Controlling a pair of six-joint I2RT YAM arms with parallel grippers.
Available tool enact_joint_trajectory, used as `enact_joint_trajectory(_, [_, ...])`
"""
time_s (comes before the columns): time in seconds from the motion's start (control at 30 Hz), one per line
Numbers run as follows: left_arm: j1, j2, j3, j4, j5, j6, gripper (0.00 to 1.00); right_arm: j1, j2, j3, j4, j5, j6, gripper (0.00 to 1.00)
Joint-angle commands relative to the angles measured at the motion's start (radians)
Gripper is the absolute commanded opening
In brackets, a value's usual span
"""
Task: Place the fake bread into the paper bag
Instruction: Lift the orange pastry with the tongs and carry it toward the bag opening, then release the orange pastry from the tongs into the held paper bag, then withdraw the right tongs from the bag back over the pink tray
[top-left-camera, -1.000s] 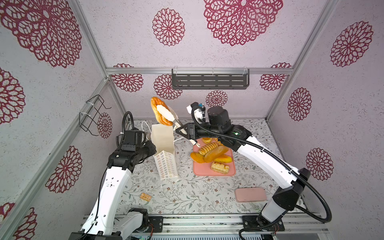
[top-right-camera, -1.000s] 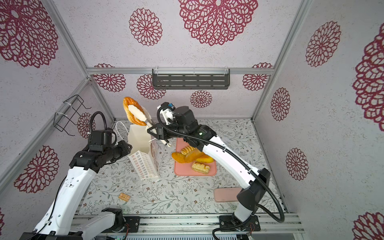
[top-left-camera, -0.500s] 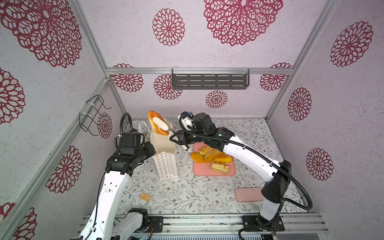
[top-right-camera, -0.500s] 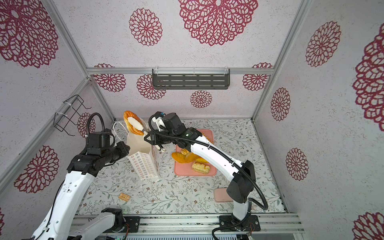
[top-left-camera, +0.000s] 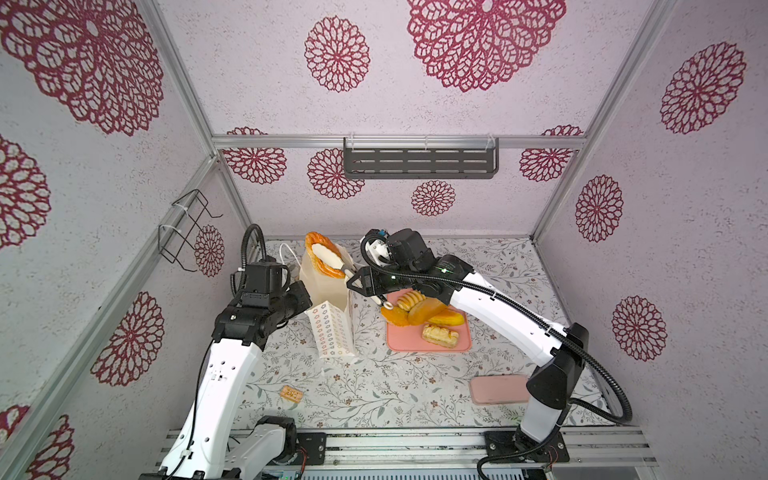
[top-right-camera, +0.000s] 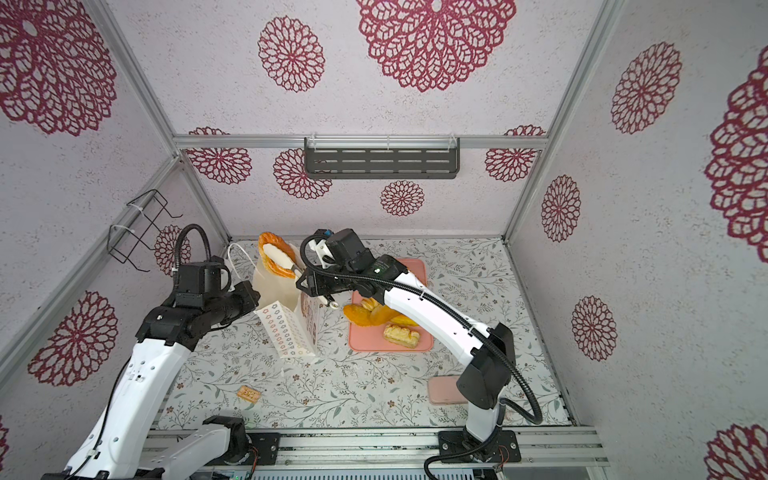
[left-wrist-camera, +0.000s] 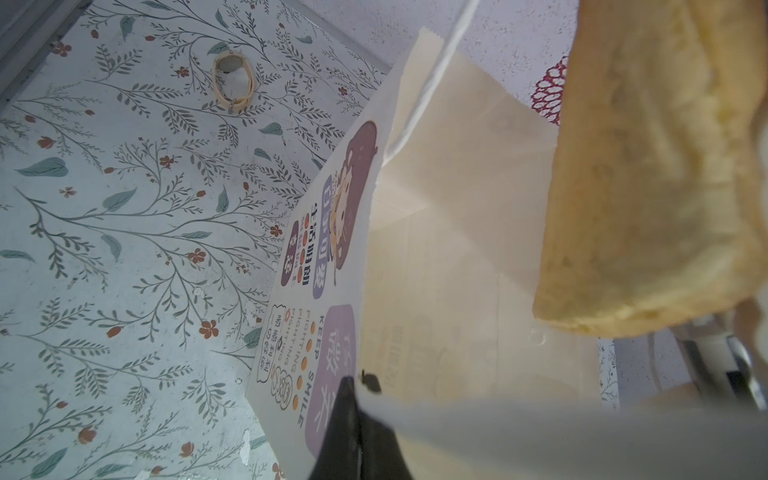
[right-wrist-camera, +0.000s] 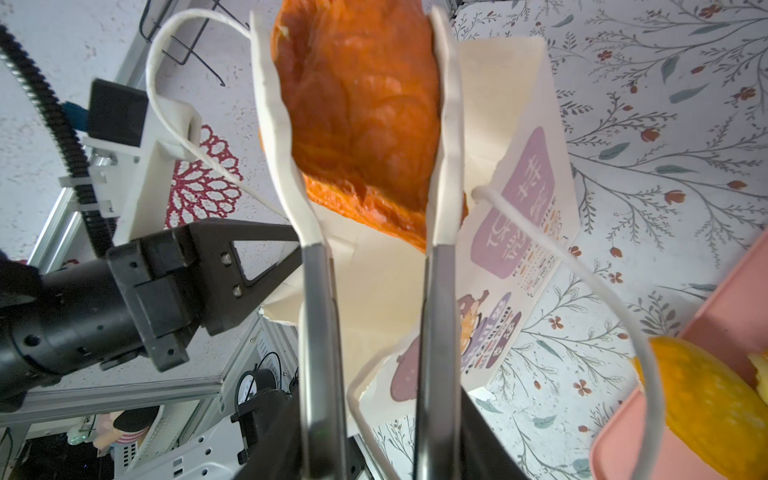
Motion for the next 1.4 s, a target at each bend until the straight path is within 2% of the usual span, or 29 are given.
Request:
enact_joint_trajectory(0.0, [0.003,0.005,0.034,0.021,0.008,0.008,0.00,0.004,-0.093,0.009,0.033,0.017,-0.038,0.48])
enact_joint_trajectory(0.4, [0.003,0.010,0.052,0.011,0.011,0.011,0.00,0.004,-0.112,-0.006,0.033,0.027,-0.049,0.60])
enact_joint_trajectory(0.73, [0.003,0.011,0.049,0.009,0.012,0.013,0.00,0.000,-0.119,-0.001,0.041,0.051,-0.050,0.57])
enact_joint_trajectory(1.0, [0.003,0.013,0.046,0.012,0.014,0.018,0.00,-0.046,-0.221,-0.035,-0.003,0.110,-0.074,0.56])
enact_joint_trajectory(1.1, [0.003,0.010,0.046,0.013,0.012,0.020,0.10,-0.084,-0.300,-0.114,-0.014,0.133,-0.075,0.56])
enact_joint_trajectory(1.37, [0.003,0.011,0.048,0.007,0.005,0.029,0.51,-0.276,-0.562,-0.451,-0.054,0.114,-0.039,0.56])
